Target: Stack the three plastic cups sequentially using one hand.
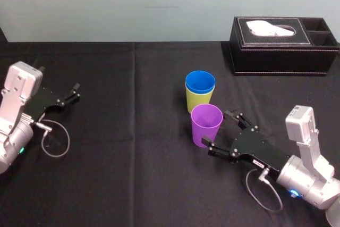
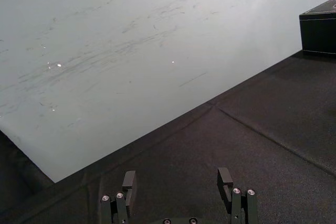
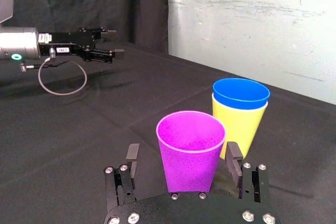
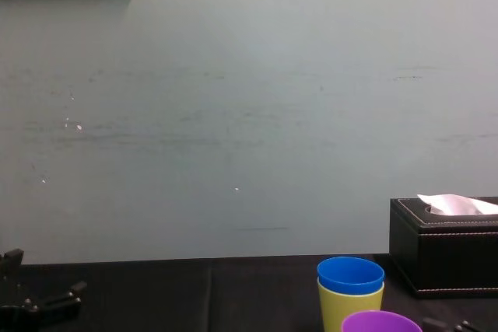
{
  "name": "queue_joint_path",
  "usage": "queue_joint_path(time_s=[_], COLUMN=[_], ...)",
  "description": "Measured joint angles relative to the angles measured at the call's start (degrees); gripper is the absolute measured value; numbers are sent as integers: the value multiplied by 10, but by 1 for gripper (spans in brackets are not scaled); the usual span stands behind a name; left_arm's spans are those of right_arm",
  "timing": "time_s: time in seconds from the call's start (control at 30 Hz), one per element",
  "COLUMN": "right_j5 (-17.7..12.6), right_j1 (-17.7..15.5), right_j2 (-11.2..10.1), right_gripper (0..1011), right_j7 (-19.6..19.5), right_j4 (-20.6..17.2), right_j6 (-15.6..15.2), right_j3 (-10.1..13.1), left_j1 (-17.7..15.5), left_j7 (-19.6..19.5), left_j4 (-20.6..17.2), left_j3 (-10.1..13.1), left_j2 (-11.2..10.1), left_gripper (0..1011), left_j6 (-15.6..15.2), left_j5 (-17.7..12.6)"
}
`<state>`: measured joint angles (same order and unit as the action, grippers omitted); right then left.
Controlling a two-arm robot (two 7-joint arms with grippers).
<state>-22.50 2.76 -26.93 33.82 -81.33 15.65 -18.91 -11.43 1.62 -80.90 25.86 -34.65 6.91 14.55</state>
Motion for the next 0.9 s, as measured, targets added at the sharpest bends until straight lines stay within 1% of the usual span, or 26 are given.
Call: queue_joint_path(time_s=[0.43,0.9], right_j5=[-4,6], right_j1=[21,43], right_j2=[16,29], right_gripper=[1003,1003], right_j7=[1,-9], right_j4=[17,46], right_j6=[-5,-5], right_j3=[-12,-16], left_j1=[0,0], left_j7=[0,0], left_j4=[0,0], left_j3=[0,0], left_j2=[0,0], left_gripper=[1011,1011], left_j6=[0,0], left_j5=[0,0])
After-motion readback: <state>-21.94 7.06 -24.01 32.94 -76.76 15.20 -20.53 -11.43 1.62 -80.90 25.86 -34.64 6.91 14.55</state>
